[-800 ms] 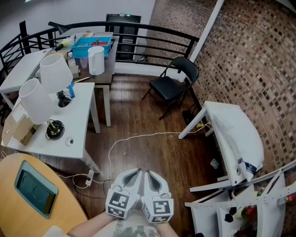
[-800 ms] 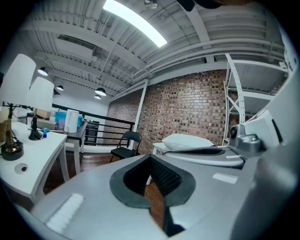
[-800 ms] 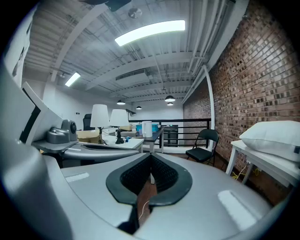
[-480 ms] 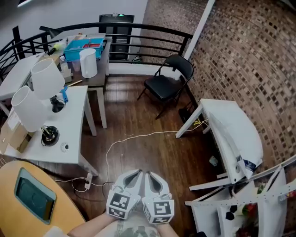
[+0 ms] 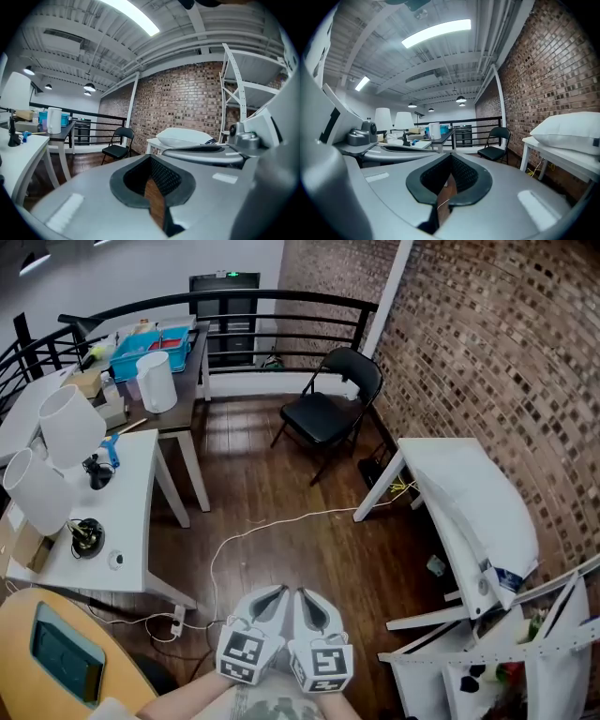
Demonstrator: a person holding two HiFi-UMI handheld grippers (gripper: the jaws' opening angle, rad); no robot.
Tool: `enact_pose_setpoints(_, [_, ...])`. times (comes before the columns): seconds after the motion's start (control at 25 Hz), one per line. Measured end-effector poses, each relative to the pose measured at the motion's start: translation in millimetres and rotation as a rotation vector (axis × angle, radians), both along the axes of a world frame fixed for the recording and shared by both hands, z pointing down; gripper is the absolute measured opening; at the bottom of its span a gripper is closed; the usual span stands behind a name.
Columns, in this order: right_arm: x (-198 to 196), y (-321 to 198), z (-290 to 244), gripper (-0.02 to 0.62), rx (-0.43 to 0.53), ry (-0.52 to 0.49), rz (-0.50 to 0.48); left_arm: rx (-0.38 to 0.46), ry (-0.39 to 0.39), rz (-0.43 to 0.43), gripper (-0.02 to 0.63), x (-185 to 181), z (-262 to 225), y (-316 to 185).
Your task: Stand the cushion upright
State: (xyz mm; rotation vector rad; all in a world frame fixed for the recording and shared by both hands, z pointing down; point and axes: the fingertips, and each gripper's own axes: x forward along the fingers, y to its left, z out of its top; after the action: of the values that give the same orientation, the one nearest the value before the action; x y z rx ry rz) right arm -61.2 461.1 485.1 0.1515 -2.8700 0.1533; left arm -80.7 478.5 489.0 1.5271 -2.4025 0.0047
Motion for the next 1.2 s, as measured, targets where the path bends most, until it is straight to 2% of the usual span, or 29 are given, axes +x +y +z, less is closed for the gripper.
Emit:
enact_pose_setpoints(0.68, [-41, -134, -8, 0.000, -0.047, -0.039, 0.026, -0.051, -0.036, 0.027, 0.000, -41, -8, -133])
enact_pose_setpoints(0.88, [-38, -176, -8, 0.000, -0.049, -0.047, 0.046, -0.054, -0.044, 0.046, 0.000, -39, -9, -176])
enact_pose_setpoints(1.2, [-22, -247, -14, 0.000, 0.001, -0.068, 0.112, -0.039, -0.071, 0.108, 0.000, -26, -15, -247])
